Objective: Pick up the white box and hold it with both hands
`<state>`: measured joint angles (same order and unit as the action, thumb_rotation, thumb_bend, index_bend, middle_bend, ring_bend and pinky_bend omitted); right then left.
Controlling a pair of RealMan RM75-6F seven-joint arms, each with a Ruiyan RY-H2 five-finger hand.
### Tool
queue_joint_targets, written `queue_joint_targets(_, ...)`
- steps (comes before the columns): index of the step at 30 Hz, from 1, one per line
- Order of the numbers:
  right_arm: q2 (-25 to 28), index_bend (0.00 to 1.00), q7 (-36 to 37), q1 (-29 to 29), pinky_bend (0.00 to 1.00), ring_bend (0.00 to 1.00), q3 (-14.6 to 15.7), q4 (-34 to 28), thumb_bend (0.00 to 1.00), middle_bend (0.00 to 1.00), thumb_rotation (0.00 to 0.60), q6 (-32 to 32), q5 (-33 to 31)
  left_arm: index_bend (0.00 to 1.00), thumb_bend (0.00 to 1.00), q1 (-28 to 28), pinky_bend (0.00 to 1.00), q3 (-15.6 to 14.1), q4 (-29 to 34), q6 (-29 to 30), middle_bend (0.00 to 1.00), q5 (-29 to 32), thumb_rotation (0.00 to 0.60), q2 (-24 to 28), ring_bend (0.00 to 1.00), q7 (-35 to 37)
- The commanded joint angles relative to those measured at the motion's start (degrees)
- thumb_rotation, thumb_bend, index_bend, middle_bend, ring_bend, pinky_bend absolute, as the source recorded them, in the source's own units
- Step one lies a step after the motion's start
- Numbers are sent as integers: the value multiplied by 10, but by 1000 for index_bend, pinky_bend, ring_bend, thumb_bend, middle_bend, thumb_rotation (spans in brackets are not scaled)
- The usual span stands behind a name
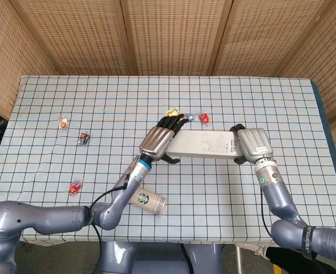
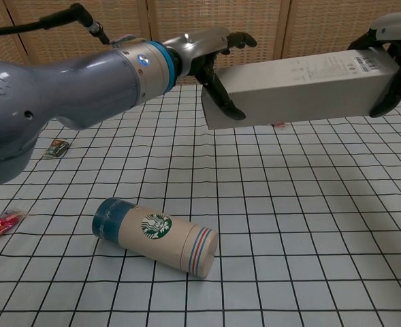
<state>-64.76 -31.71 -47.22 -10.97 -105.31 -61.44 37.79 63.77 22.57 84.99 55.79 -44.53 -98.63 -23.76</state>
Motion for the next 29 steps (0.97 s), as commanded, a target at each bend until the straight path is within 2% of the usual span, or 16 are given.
queue_joint_targets(1, 4, 750, 4, 6, 613, 739, 5, 1, 273, 752, 600, 0, 10, 0, 0, -50, 0, -7, 77, 55, 0, -16, 600, 66, 0, 3)
queue_joint_targets(8, -4, 750, 9, 17, 613, 739, 15, 4, 273, 752, 600, -8, 29, 0, 0, -164, 0, -57, 182, 157, 0, -79, 600, 192, 0, 16)
queue_joint_targets(12, -16, 750, 3, 22, 613, 740, 23, 3, 273, 752, 600, -18, 39, 0, 0, -262, 0, -113, 217, 251, 0, -118, 600, 259, 0, 25)
queue_joint_targets(13, -20, 750, 3, 24, 613, 740, 24, 0, 272, 752, 600, -21, 42, 0, 0, -292, 0, -135, 226, 274, 0, -122, 600, 278, 0, 24)
queue_joint_targets(19, -35, 750, -4, 29, 613, 740, 26, -11, 273, 752, 600, -35, 50, 0, 0, -411, 0, -214, 229, 335, 0, -160, 600, 327, 0, 85)
queue_joint_targets(23, -39, 750, -11, 31, 613, 740, 26, -19, 273, 752, 600, -46, 55, 0, 0, -455, 0, -229, 200, 342, 0, -178, 600, 331, 0, 147)
queue_joint_targets(29, -45, 749, -27, 28, 613, 741, 25, -39, 273, 752, 600, -49, 59, 0, 0, -476, 0, -226, 178, 330, 0, -204, 600, 330, 0, 173)
